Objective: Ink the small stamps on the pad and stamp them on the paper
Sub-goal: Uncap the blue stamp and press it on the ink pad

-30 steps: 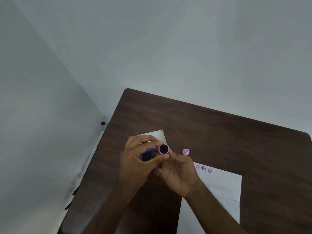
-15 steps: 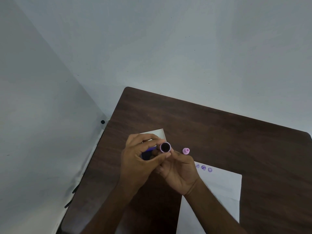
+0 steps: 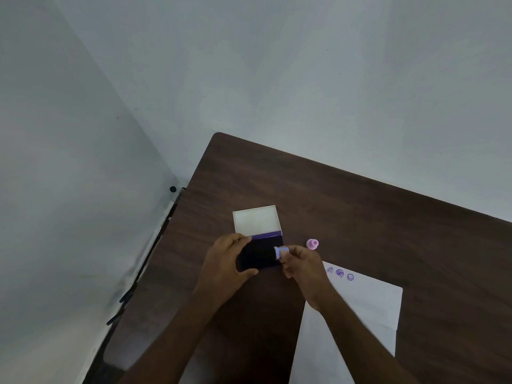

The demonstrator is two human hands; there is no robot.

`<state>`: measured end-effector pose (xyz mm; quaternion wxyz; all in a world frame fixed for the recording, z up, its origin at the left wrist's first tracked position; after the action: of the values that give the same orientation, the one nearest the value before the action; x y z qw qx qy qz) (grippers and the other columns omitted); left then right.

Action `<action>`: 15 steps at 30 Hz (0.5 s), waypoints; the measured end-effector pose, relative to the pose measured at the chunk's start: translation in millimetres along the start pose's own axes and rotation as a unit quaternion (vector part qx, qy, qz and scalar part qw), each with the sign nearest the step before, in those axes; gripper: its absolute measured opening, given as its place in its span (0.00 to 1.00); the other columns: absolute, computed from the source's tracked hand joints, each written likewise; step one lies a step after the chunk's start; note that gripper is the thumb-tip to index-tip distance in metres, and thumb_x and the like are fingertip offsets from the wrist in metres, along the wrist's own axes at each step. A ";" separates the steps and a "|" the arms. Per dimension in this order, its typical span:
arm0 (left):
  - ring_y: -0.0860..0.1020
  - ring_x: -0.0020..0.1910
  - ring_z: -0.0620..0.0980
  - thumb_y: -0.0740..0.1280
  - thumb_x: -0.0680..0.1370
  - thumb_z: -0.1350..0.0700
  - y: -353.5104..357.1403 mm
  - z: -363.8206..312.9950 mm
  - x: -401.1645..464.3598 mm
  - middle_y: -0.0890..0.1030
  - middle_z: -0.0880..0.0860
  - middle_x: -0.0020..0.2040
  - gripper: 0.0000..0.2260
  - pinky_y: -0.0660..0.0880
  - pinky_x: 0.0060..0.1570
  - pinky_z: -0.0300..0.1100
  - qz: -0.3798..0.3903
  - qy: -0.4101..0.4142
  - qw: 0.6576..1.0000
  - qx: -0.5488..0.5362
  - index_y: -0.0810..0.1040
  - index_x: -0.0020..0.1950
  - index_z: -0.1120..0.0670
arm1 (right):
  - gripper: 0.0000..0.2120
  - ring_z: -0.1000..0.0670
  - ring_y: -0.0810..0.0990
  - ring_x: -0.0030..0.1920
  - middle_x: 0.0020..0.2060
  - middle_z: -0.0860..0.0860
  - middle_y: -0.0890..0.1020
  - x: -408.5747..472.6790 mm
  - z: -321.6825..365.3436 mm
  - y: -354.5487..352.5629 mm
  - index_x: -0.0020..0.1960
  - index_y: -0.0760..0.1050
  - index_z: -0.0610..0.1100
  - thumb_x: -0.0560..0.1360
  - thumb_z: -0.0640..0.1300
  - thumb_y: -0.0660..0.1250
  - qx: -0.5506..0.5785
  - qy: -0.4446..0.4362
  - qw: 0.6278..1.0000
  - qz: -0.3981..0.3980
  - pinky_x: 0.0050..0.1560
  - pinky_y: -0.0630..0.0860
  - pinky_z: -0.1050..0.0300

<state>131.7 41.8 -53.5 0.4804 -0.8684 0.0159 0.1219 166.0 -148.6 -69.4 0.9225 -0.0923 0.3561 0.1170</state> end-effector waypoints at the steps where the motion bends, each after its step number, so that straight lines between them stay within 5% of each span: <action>1: 0.66 0.68 0.49 0.72 0.64 0.36 4.6 1.1 1.3 0.70 0.50 0.70 0.39 0.59 0.64 0.43 0.000 -0.001 1.000 0.004 0.65 0.72 0.46 | 0.05 0.56 0.77 0.37 0.38 0.51 0.80 0.5 5.4 1.7 0.51 0.79 0.43 0.77 0.43 0.66 -0.093 -0.043 0.994 -0.026 0.41 0.73 0.61; 4: 0.65 0.70 0.52 0.71 0.62 0.32 15.3 -1.6 4.4 0.68 0.53 0.72 0.45 0.60 0.68 0.47 0.003 0.016 1.000 0.023 0.63 0.74 0.51 | 0.04 0.59 0.77 0.42 0.39 0.58 0.78 1.4 16.9 20.3 0.44 0.77 0.52 0.76 0.44 0.67 -0.255 -0.127 0.957 -0.050 0.47 0.73 0.64; 8: 0.69 0.68 0.55 0.72 0.62 0.34 19.0 -3.7 8.4 0.71 0.56 0.70 0.44 0.59 0.68 0.49 -0.011 0.030 0.998 0.048 0.67 0.72 0.55 | 0.12 0.46 0.75 0.57 0.55 0.45 0.78 8.9 13.5 51.8 0.59 0.75 0.43 0.76 0.43 0.66 -0.447 -0.167 0.879 0.019 0.58 0.69 0.57; 15: 0.73 0.64 0.56 0.76 0.61 0.39 20.6 -2.8 12.6 0.76 0.56 0.66 0.40 0.61 0.67 0.48 -0.015 0.034 0.998 0.055 0.72 0.69 0.56 | 0.19 0.44 0.71 0.63 0.65 0.41 0.74 5.4 12.1 53.0 0.66 0.69 0.39 0.77 0.43 0.65 -0.511 -0.179 0.841 0.003 0.66 0.65 0.52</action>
<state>141.5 29.5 -72.0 0.5286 -0.8443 0.0264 0.0838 162.7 -94.0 -68.8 0.7919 -0.5266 0.0748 0.2998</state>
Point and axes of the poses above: each hand's wrist, its own x-axis towards the middle knuckle, its own y-axis out of the palm, z = x × y, the point moved 9 cm from there along x, towards the middle knuckle
